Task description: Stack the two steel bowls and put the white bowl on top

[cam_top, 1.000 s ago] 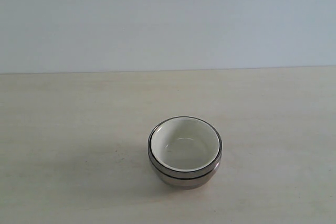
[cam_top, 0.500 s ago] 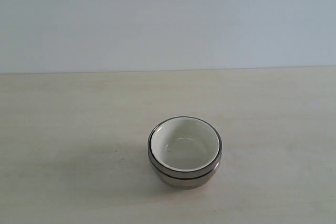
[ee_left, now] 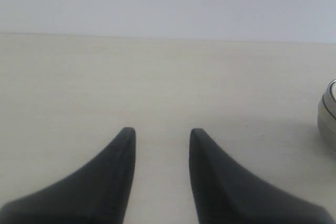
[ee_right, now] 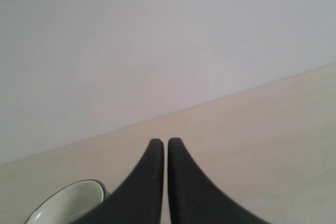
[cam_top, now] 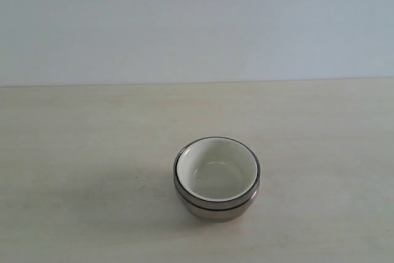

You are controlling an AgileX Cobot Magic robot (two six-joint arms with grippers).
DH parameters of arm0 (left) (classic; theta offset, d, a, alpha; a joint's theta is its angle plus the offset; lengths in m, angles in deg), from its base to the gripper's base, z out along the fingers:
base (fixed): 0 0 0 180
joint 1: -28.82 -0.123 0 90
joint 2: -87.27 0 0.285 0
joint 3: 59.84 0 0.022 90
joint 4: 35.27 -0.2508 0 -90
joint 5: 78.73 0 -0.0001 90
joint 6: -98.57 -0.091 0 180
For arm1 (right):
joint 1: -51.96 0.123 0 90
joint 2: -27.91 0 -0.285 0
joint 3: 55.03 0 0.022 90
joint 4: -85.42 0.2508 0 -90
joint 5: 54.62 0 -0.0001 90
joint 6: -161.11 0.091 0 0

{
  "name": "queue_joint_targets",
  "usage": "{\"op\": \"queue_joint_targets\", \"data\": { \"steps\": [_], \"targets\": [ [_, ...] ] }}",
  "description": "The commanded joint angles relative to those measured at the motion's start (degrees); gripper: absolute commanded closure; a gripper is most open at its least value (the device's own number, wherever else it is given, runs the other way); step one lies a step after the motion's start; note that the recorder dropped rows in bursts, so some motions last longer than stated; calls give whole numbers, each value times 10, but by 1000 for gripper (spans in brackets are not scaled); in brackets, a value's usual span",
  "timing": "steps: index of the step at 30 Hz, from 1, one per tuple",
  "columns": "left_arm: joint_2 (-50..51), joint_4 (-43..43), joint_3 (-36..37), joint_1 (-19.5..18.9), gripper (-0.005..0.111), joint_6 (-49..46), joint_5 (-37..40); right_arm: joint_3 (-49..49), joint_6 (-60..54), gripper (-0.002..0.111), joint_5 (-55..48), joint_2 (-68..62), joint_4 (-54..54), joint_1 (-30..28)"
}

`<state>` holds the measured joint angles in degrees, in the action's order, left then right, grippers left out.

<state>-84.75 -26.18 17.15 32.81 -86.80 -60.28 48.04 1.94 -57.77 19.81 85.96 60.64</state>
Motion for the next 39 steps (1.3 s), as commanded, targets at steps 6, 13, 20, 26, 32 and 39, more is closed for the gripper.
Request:
{"op": "queue_joint_targets", "data": {
  "steps": [6,13,20,26,32,39],
  "targets": [
    [-2,1,2,-2,74,-2,-4,-3,-4,108,2,3,3,-1],
    [-2,1,2,-2,74,-2,-4,-3,-4,108,-21,3,3,-1],
    [-2,1,2,-2,74,-2,-4,-3,-4,108,-162,3,3,-1],
    [-2,1,2,-2,74,-2,-4,-3,-4,108,-162,3,3,-1],
    [-2,1,2,-2,74,-2,-4,-3,-68,108,-162,3,3,-1],
    [-2,1,2,-2,74,-2,-4,-3,-222,108,-162,3,3,-1]
  ]
}}
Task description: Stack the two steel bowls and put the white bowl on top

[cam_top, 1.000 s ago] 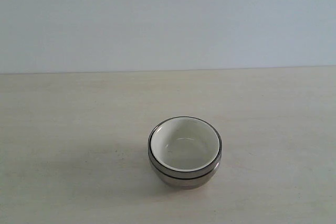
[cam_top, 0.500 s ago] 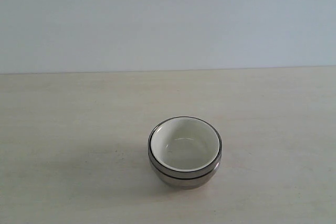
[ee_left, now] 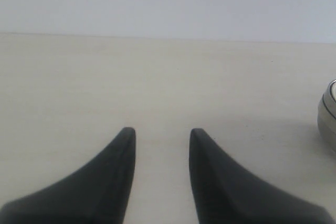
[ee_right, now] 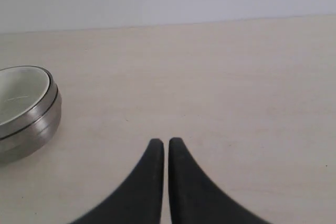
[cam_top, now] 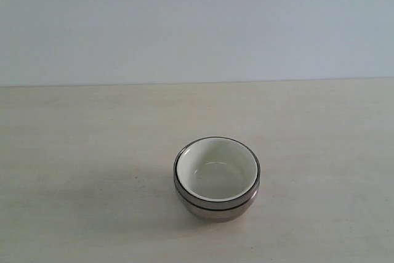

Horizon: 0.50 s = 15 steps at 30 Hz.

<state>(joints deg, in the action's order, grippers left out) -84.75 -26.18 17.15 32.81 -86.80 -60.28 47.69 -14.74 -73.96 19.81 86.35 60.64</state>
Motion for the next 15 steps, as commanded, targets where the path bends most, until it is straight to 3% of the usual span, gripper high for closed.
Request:
{"op": "queue_joint_targets", "data": {
  "steps": [1,15],
  "targets": [
    [-2,1,2,-2,74,-2,-4,1,-72,108,0,3,-1,-1],
    [-2,1,2,-2,74,-2,-4,1,-77,108,1,3,-1,-1]
  ]
}}
